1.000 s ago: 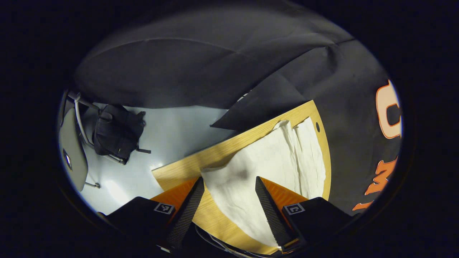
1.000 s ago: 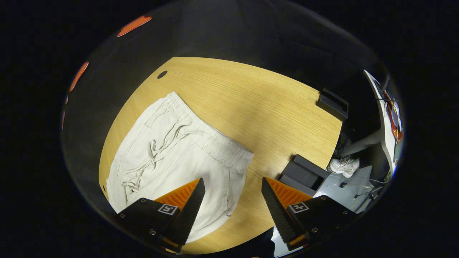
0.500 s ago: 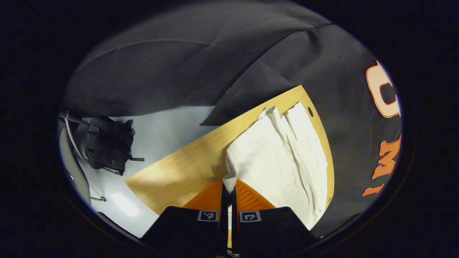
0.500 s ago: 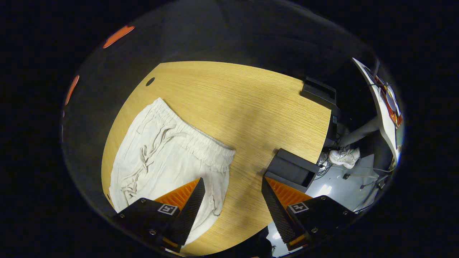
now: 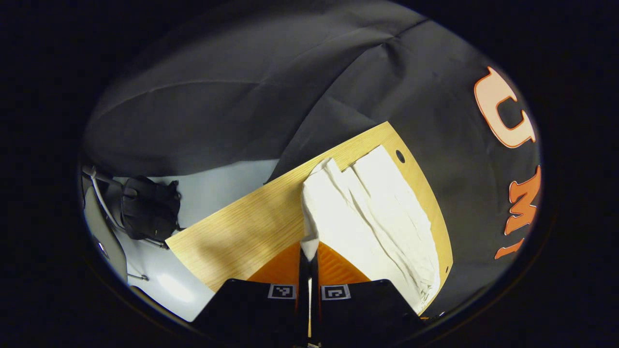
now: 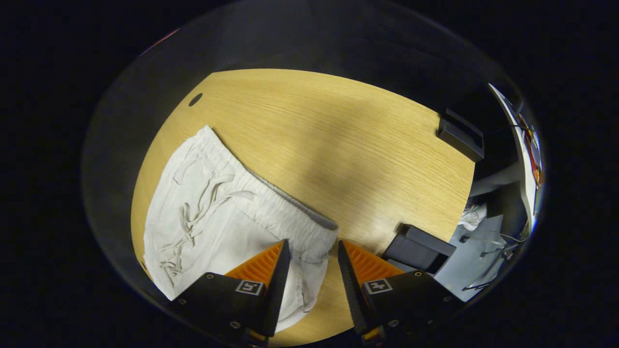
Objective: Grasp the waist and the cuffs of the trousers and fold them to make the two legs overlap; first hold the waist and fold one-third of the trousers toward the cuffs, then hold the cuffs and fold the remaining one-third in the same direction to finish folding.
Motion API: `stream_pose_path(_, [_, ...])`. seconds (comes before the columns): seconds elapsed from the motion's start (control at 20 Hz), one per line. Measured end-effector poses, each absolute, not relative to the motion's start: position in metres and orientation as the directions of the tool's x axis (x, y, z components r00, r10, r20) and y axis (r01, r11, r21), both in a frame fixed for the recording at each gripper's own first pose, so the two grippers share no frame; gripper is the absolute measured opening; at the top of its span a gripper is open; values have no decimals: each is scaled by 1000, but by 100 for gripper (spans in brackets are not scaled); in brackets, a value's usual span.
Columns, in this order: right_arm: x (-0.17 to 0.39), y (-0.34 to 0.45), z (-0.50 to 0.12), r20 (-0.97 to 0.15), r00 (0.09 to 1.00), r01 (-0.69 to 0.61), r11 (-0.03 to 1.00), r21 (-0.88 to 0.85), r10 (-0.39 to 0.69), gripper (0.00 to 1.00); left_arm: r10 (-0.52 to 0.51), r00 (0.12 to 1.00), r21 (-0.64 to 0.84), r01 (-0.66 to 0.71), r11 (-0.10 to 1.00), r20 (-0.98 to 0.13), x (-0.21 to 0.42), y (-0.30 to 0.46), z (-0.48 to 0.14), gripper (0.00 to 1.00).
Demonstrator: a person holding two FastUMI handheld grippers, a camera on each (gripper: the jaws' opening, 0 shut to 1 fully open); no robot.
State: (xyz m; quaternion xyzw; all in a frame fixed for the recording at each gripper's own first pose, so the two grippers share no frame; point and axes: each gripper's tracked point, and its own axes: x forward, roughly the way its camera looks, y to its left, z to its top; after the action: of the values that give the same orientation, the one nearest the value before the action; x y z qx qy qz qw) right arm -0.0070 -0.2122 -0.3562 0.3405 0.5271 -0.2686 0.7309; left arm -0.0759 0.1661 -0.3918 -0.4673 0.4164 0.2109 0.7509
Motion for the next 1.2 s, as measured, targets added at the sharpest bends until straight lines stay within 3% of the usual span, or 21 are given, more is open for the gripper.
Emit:
stream_pose_path(0.15, [5, -202, -353, -940, 341, 768, 569, 294, 25, 12, -41, 569, -513, -704, 491, -821, -65, 167, -381, 5])
stream_pose_path(0.25, [7, -198, -347, -908, 406, 771, 496, 400, 101, 4, -20, 574, -511, -712, 482, -819, -61, 171, -374, 5])
stream_pose_path(0.4, [10, -205, -332, -858, 490, 746, 434, 505, 154, 3, -2, 589, -528, -722, 447, -808, -57, 180, -365, 5])
stream_pose_path(0.75, [34, -211, -285, -827, 545, 766, 318, 559, 142, 3, -21, 645, -572, -663, 483, -764, -9, 206, -344, 5])
stream_pose_path(1.2, [91, -202, -228, -796, 573, 755, 253, 605, 194, 2, -93, 692, -564, -495, 661, -716, 106, 228, -318, 5])
